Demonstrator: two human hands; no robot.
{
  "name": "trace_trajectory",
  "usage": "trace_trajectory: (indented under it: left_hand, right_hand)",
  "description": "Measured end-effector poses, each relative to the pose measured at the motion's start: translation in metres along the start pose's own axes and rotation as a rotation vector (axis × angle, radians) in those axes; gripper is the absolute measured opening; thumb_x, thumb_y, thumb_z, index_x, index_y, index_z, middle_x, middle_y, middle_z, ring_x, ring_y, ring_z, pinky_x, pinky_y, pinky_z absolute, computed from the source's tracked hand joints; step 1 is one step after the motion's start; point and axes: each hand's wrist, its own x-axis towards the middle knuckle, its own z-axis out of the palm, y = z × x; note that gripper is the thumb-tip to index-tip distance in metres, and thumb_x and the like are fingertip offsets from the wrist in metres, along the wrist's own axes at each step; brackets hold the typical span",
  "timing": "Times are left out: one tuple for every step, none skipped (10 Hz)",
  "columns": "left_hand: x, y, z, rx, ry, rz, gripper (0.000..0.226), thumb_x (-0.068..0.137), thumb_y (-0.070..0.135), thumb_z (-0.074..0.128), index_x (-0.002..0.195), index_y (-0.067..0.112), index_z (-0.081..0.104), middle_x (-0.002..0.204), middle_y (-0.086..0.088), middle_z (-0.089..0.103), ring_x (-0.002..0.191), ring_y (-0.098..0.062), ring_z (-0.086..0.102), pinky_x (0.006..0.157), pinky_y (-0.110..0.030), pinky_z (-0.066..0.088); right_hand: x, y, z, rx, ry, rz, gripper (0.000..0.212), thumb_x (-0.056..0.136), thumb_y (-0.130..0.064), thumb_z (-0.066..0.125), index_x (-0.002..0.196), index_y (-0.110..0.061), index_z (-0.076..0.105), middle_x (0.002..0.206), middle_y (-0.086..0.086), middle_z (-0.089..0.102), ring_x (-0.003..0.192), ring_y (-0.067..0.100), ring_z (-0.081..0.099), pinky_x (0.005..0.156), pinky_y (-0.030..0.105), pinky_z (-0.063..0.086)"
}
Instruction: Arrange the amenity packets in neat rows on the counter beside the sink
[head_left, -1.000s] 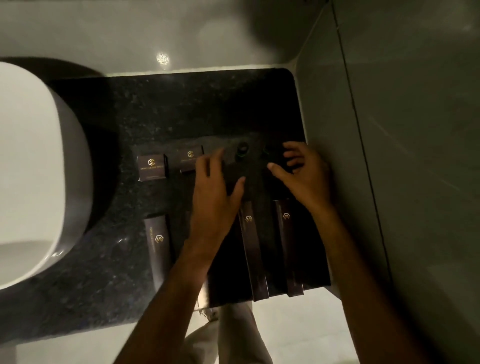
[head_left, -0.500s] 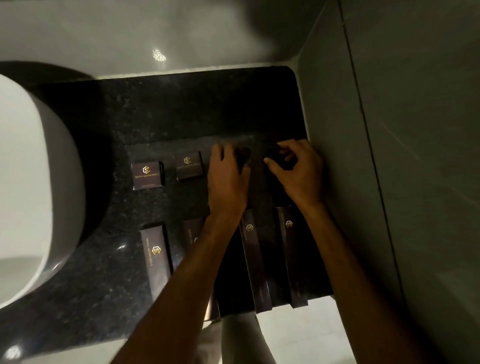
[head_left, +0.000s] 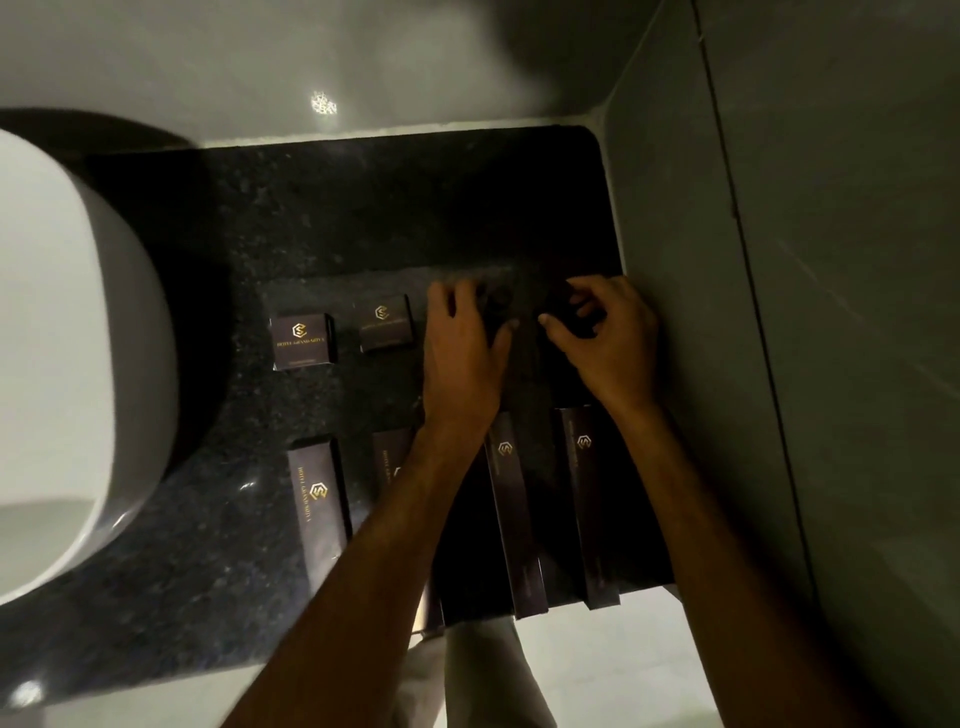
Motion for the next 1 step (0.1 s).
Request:
trace_trajectory:
  left_hand:
    - [-0.0208,0.006,-0.0173,-0.074,-0.009,-0.049,0.063,0.086,0.028,0.076,0.141,0.015,0.046,0.145,-0.009,0.04,0.129,-0.02,0.052,0.107,-0.034,0.05]
  right_hand:
    - [-0.0194,-0.0058,-0.019,-0.008,-0.034,0.068,0.056,0.076,-0.024,0.086,0.127,-0.018,0.065,0.12,0.002,0.06,0.097,0.012,0.06,0.073,0.012,0.048]
